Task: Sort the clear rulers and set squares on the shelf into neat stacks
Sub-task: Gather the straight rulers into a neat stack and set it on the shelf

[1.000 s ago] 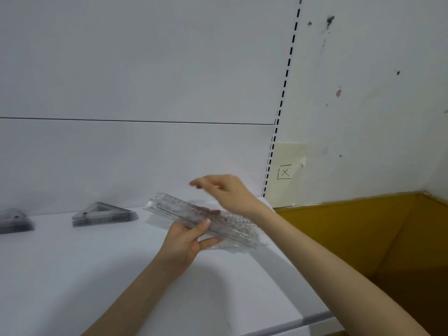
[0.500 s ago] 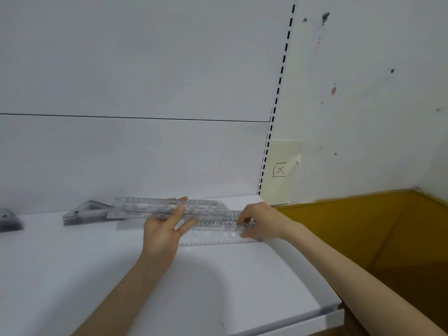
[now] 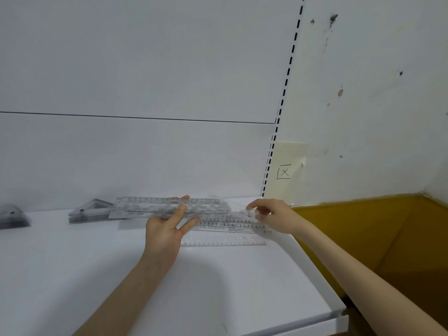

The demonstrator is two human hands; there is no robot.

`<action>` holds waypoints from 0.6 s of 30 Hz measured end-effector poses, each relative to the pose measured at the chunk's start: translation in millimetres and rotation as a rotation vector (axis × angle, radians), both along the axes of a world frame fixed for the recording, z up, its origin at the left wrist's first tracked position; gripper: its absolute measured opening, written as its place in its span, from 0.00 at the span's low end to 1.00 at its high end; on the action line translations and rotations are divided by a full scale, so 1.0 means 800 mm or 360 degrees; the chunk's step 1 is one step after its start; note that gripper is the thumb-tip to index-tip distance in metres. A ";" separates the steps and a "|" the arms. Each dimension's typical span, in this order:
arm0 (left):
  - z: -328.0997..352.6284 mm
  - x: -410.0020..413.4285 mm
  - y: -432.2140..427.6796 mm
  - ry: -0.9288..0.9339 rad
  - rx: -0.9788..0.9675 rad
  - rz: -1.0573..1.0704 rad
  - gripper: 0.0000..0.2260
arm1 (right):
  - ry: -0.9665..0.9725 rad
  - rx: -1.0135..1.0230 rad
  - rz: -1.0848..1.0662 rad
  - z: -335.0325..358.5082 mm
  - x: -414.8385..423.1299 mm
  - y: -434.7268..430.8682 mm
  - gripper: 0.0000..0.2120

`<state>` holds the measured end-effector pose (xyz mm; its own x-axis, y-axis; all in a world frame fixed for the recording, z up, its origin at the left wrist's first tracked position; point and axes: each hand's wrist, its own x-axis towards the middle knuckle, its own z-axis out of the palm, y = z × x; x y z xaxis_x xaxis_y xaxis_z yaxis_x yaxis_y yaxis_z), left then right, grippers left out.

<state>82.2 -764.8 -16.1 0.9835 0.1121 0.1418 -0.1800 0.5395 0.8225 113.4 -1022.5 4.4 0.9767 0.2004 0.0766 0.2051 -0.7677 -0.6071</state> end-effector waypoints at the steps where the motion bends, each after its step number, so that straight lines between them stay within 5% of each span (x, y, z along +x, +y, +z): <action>1: -0.001 0.000 0.000 -0.0003 -0.0004 -0.0006 0.07 | -0.0015 0.0070 -0.0015 0.005 -0.001 -0.004 0.11; 5: -0.006 0.001 -0.002 -0.0049 0.0026 -0.0076 0.06 | -0.0075 0.0193 -0.0030 0.018 -0.009 -0.007 0.16; 10: -0.013 0.002 -0.002 -0.0091 0.0089 -0.0229 0.30 | -0.0049 0.0648 0.0058 0.030 -0.019 0.013 0.12; 13: -0.016 0.002 -0.005 -0.0094 0.0099 -0.0330 0.27 | 0.0139 0.1099 0.0213 0.044 -0.023 0.025 0.07; 18: -0.015 -0.003 -0.012 -0.0072 0.0160 -0.0387 0.26 | 0.0120 0.1078 0.0249 0.060 -0.023 0.043 0.07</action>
<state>79.9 -774.6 -27.9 0.9723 -0.1437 0.1845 -0.0927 0.4873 0.8683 95.3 -988.5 52.3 0.9478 0.2713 0.1676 0.2210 -0.1799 -0.9585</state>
